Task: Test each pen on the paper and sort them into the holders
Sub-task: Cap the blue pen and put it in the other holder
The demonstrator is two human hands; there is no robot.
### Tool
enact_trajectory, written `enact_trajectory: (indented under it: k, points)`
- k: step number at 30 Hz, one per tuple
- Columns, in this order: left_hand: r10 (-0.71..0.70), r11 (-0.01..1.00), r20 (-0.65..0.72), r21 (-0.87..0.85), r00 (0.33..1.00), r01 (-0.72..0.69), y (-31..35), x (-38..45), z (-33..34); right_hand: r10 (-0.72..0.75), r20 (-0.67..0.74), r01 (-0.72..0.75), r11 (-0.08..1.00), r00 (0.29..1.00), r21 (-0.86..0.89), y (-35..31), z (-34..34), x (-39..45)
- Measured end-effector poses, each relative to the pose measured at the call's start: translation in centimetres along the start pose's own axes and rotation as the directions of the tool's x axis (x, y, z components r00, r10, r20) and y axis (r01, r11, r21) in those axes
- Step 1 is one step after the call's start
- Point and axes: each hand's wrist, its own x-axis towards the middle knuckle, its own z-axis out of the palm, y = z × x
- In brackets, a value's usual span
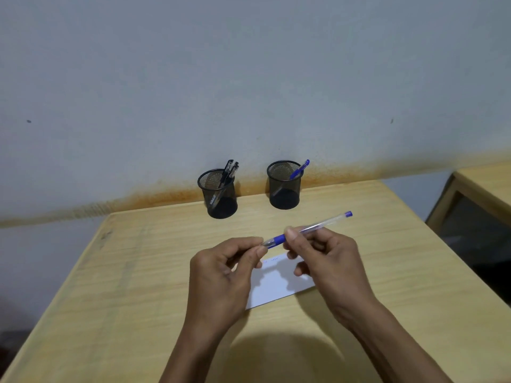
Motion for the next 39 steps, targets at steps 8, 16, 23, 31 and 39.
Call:
enact_trajectory:
  k: [8,16,23,31,39]
  points:
    - [0.172,0.953,0.068,0.242,0.983,-0.183,-0.5,1.5,-0.6,-0.606,0.231,0.574,0.464,0.761,-0.675,0.3,-1.8,0.5]
    - [0.271,0.917,0.146,0.262,0.951,-0.301,-0.2,2.9,0.9,-0.562,0.446,0.671,0.292,0.697,-0.681,1.6,-1.9,3.1]
    - [0.072,0.984,0.06,0.159,0.996,-0.08,-1.4,7.2,3.6,-0.519,-0.213,0.397,0.811,0.828,-0.431,-1.0,-4.5,10.3]
    - [-0.041,0.942,0.078,0.337,0.996,0.013,-4.7,15.0,9.5,-0.258,-0.456,0.242,0.966,0.852,-0.093,-0.5,-3.5,19.4]
    - [-0.084,0.923,0.114,0.384,0.99,0.034,-6.4,17.3,11.6,-0.179,-0.456,0.104,0.977,0.872,-0.187,3.5,-1.9,21.5]
